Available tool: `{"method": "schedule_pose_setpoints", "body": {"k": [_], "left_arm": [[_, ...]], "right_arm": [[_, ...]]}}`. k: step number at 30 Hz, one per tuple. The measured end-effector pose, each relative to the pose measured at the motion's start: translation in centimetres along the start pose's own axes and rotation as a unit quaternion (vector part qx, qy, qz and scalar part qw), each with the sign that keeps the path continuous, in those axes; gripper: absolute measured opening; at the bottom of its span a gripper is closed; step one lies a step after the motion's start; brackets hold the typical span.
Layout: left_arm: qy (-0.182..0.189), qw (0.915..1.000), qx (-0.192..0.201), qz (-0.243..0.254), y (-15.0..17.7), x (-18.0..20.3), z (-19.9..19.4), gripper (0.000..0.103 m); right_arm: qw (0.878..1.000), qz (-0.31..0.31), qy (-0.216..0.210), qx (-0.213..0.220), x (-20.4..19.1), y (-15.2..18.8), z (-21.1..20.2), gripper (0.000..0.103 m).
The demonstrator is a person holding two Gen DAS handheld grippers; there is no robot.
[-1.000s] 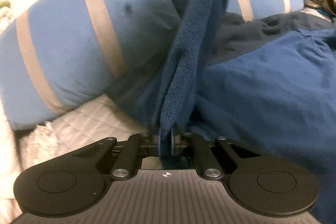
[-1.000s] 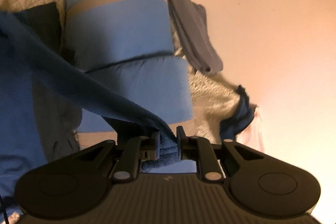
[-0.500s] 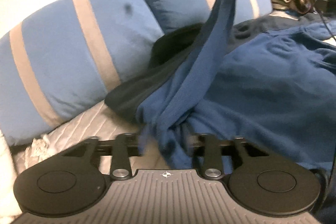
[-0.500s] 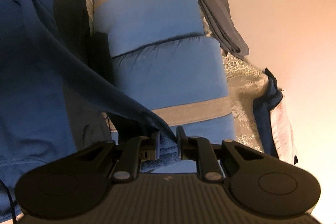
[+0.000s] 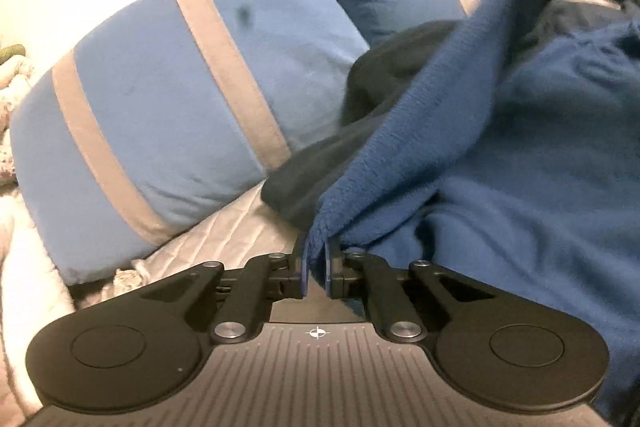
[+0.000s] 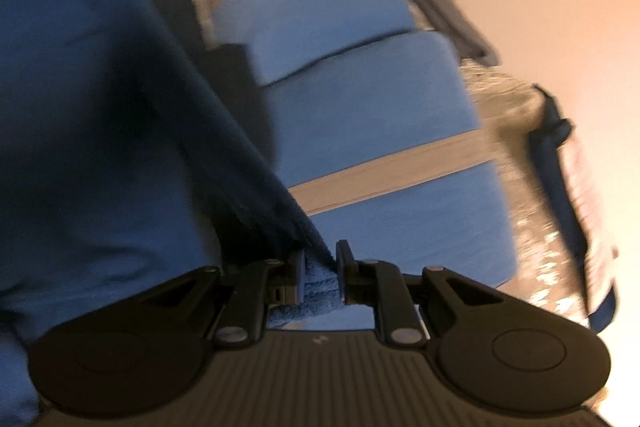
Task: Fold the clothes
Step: 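Grasp the blue fabric edge with the left gripper while the right gripper holds it, then open both grippers and release the folded blue fabric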
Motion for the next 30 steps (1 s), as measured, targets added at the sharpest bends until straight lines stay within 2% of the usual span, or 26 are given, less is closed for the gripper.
{"method": "schedule_pose_setpoints", "body": {"k": [4,8,12,16,19,23,27,30], "left_arm": [[-0.007,0.9991,-0.035,0.022,1.7,0.5,1.0,0.009],[-0.022,0.9959,-0.058,0.066,2.9,1.4,1.7,0.009],[-0.030,0.9934,-0.071,0.085,3.2,1.5,2.0,0.009],[-0.025,0.9925,-0.084,0.085,3.3,1.1,2.6,0.011],[-0.029,0.9894,-0.086,0.113,2.7,1.0,3.0,0.011],[-0.025,0.9900,-0.090,0.106,2.7,0.9,3.5,0.013],[-0.024,0.9882,-0.091,0.121,3.4,1.0,3.9,0.020],[-0.017,0.9907,-0.096,0.095,2.9,0.6,4.4,0.020]], "right_arm": [[0.999,-0.021,-0.037,0.008,-7.2,2.4,-1.8,0.015],[0.995,-0.062,-0.072,0.008,-14.2,4.2,-3.3,0.015],[0.990,-0.064,-0.124,-0.001,-18.5,5.2,-4.5,0.015],[0.985,-0.029,-0.168,-0.010,-19.7,4.9,-4.9,0.015],[0.984,-0.030,-0.175,-0.015,-20.1,4.9,-5.0,0.016],[0.982,-0.008,-0.189,-0.016,-20.2,4.7,-5.4,0.016],[0.980,0.011,-0.197,-0.014,-20.0,4.6,-5.9,0.016],[0.980,0.005,-0.198,-0.015,-20.1,4.5,-5.8,0.016]]}}
Point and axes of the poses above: each gripper's, at about its wrist camera, not at the fingertips, and z roughly the way its jaws point, x to its right, y to its underside, the point moved 10 cm from there along z, roughly the way its jaws point, and after that the axes turned 4 degrees about y, right-handed, at the moved point
